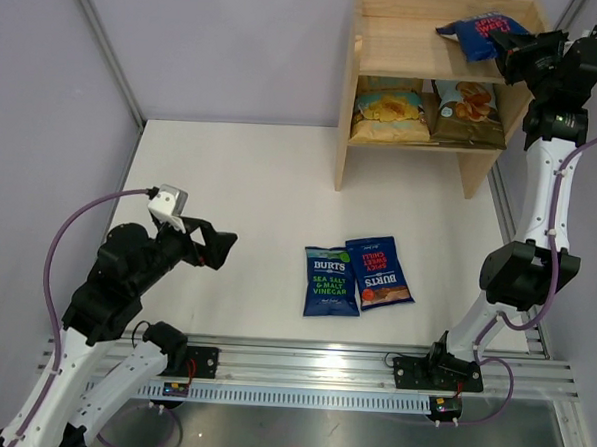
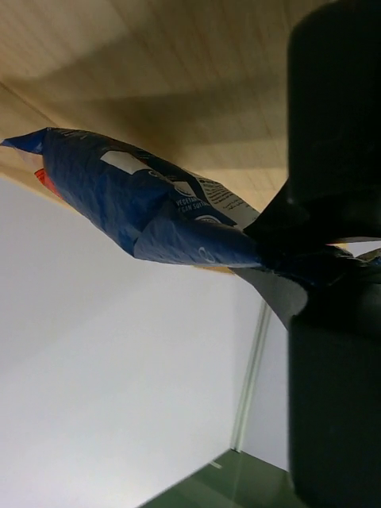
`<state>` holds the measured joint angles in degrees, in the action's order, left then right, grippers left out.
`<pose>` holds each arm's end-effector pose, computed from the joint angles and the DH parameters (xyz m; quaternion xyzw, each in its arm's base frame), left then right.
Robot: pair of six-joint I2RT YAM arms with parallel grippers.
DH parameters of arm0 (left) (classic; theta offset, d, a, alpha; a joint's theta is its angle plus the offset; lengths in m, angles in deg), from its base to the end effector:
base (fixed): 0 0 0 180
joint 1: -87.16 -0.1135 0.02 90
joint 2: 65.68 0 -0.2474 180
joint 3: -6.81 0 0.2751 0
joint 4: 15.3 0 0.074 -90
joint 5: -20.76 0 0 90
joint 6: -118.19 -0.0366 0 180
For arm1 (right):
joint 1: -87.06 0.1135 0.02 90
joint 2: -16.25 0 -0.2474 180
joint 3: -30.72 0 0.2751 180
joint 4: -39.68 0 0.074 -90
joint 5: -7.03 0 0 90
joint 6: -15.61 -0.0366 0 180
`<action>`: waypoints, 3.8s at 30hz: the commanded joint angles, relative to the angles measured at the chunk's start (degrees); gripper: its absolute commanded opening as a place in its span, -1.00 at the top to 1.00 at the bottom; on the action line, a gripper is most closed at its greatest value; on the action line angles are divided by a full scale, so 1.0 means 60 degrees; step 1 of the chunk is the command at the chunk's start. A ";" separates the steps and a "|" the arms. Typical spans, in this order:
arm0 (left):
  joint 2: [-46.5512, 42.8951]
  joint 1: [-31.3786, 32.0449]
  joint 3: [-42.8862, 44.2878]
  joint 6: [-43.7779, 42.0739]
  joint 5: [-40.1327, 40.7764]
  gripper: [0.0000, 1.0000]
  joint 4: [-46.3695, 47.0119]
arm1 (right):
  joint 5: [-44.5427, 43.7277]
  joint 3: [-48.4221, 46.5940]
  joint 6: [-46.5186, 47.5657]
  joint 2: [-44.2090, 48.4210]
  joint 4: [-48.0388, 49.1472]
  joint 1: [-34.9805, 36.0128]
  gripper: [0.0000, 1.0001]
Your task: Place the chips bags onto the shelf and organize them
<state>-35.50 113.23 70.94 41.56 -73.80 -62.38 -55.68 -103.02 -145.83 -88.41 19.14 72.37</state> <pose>0.1262 -0.0650 0.3664 0.1111 0.7752 -0.2389 0.5742 0.4186 -0.0924 0.5024 0.3024 0.5853 0.4854 0.5748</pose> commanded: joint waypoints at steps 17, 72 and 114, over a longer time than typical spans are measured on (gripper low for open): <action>-0.0649 0.0226 -0.0282 -0.0016 0.0525 -0.98 0.0283 | -0.3991 -0.0098 -0.0016 0.0540 -0.3217 -0.0055 0.63; 0.0068 0.0329 0.0142 0.0716 0.0438 -0.98 0.0107 | -0.4930 0.0340 0.1183 0.1636 -0.5196 -0.0347 -0.69; 0.8475 0.1764 -0.2025 0.4979 -0.3648 -0.93 0.6065 | 0.3333 1.2192 0.3967 1.1115 -0.1752 0.0604 -0.96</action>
<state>12.36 123.06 57.56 70.28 -91.76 -32.22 -39.57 -30.39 -120.30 -22.95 4.24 75.16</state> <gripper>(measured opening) 0.972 0.983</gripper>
